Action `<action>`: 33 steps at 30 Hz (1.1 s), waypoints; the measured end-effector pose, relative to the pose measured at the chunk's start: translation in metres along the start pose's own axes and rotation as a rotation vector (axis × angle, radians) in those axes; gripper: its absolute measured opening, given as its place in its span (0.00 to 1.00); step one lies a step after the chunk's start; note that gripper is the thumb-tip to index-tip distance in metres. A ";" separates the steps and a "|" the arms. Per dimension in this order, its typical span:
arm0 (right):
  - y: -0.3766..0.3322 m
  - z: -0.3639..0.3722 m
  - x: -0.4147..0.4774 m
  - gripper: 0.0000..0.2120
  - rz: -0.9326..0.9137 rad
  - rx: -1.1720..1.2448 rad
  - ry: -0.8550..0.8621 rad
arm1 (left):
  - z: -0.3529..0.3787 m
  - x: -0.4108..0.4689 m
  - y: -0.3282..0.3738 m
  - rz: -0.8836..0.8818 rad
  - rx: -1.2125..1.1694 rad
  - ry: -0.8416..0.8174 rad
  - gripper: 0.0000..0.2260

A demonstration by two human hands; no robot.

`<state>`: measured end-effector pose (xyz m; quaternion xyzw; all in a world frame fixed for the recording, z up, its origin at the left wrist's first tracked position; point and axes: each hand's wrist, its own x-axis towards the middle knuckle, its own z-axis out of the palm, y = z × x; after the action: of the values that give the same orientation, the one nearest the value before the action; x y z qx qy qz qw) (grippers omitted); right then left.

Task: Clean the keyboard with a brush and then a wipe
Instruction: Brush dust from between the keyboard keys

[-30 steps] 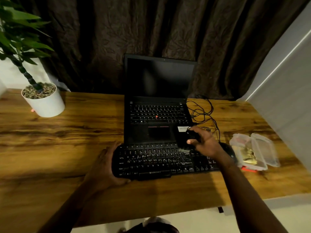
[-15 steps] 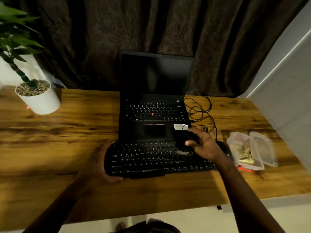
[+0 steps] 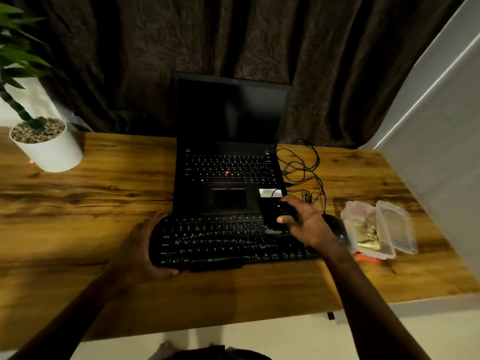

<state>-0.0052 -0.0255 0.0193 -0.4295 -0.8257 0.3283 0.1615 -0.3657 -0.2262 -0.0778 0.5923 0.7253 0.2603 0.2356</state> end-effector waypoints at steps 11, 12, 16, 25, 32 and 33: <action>-0.017 0.028 0.001 0.15 -0.021 0.089 0.007 | -0.004 -0.002 0.009 0.015 -0.056 0.003 0.65; -0.014 0.023 -0.001 0.15 0.006 0.119 0.015 | -0.005 -0.003 0.009 0.005 -0.064 0.000 0.65; 0.003 0.003 -0.008 0.16 0.021 0.110 0.023 | -0.007 -0.006 0.007 0.000 -0.077 -0.005 0.65; -0.028 0.047 -0.006 0.17 -0.107 0.147 0.113 | -0.005 -0.004 0.003 0.046 -0.081 -0.008 0.65; -0.007 0.019 -0.006 0.14 -0.079 0.055 0.075 | -0.006 -0.002 0.004 0.030 -0.067 -0.007 0.64; -0.011 0.024 -0.005 0.14 -0.095 0.066 0.075 | -0.006 -0.002 0.003 0.031 -0.062 -0.005 0.64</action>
<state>-0.0220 -0.0438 0.0087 -0.3963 -0.8273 0.3307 0.2220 -0.3664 -0.2281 -0.0712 0.5964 0.7071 0.2845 0.2517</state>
